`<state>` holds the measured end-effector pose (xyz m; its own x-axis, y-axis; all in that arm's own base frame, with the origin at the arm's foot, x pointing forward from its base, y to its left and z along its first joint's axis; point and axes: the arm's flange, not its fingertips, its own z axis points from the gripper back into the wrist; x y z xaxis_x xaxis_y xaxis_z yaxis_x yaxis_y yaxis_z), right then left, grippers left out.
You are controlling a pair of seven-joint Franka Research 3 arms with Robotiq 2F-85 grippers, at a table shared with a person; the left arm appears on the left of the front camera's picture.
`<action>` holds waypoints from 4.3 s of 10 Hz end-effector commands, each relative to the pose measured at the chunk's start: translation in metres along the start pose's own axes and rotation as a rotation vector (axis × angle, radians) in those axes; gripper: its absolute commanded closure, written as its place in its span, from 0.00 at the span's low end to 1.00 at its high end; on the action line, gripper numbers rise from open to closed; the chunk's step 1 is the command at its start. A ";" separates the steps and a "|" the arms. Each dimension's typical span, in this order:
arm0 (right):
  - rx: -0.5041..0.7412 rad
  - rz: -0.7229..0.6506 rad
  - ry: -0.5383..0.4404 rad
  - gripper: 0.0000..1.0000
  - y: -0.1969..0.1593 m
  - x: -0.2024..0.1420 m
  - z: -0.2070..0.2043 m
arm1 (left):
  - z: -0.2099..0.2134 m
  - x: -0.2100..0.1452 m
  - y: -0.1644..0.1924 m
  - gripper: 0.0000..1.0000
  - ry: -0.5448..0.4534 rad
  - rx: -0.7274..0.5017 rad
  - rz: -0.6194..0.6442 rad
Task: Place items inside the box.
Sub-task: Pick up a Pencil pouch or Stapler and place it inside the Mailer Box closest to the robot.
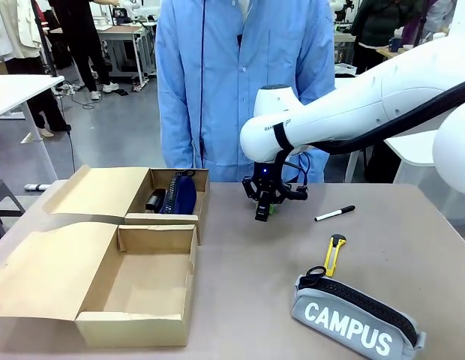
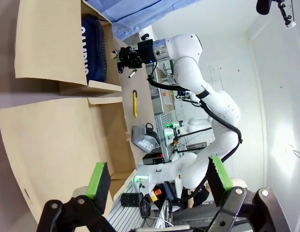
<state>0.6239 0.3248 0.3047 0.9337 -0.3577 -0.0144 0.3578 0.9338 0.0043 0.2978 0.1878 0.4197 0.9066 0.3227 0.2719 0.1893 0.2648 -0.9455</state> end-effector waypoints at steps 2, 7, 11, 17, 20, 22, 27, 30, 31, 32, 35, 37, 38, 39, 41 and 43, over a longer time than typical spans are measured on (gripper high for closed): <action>0.027 0.028 0.004 1.00 -0.021 -0.016 0.014 | 0.000 -0.001 -0.002 0.00 -0.007 -0.018 -0.021; 0.053 0.259 0.106 1.00 -0.098 -0.210 0.119 | 0.000 -0.001 -0.002 0.00 -0.007 -0.018 -0.021; 0.087 0.415 -0.039 1.00 -0.110 -0.275 0.118 | 0.000 -0.001 -0.002 0.00 -0.007 -0.018 -0.021; 0.206 0.353 0.103 0.63 -0.032 -0.334 0.133 | 0.000 -0.001 -0.002 0.00 -0.007 -0.018 -0.021; 0.231 0.347 0.116 0.63 0.039 -0.369 0.125 | 0.000 -0.001 -0.002 0.00 -0.007 -0.018 -0.021; 0.216 0.442 0.104 0.63 0.081 -0.382 0.113 | 0.000 -0.001 -0.002 0.00 -0.007 -0.018 -0.021; 0.204 0.467 0.088 0.63 0.084 -0.383 0.094 | 0.000 -0.001 -0.002 0.00 -0.007 -0.018 -0.021; 0.265 0.394 0.055 0.63 0.111 -0.370 0.074 | 0.000 -0.001 -0.002 0.00 -0.007 -0.018 -0.021; 0.243 0.355 0.041 0.63 0.115 -0.366 0.067 | 0.000 -0.001 -0.002 0.00 -0.007 -0.018 -0.021; 0.198 0.338 0.027 0.63 0.116 -0.365 0.061 | 0.000 -0.001 -0.002 0.00 -0.007 -0.018 -0.021; 0.027 0.317 -0.003 0.63 0.113 -0.364 0.054 | 0.000 -0.001 -0.002 0.00 -0.007 -0.018 -0.021; 0.007 0.351 0.011 0.07 0.114 -0.365 0.052 | 0.000 -0.001 -0.002 0.00 -0.007 -0.018 -0.021; 0.004 0.351 0.012 0.00 0.114 -0.365 0.052 | 0.000 -0.001 -0.002 0.00 -0.007 -0.018 -0.021; 0.005 0.349 0.017 0.00 0.114 -0.363 0.052 | 0.000 -0.001 -0.002 0.00 -0.007 -0.018 -0.021; 0.020 0.350 0.018 0.00 0.113 -0.363 0.051 | 0.000 -0.001 -0.002 0.00 -0.007 -0.018 -0.021; 0.037 0.367 0.015 0.00 0.113 -0.363 0.053 | 0.000 -0.001 -0.002 0.00 -0.007 -0.018 -0.021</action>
<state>0.3278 0.5561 0.3619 0.9990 -0.0015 -0.0451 0.0033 0.9992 0.0401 0.2976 0.1878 0.4199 0.9064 0.3227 0.2726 0.1901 0.2647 -0.9454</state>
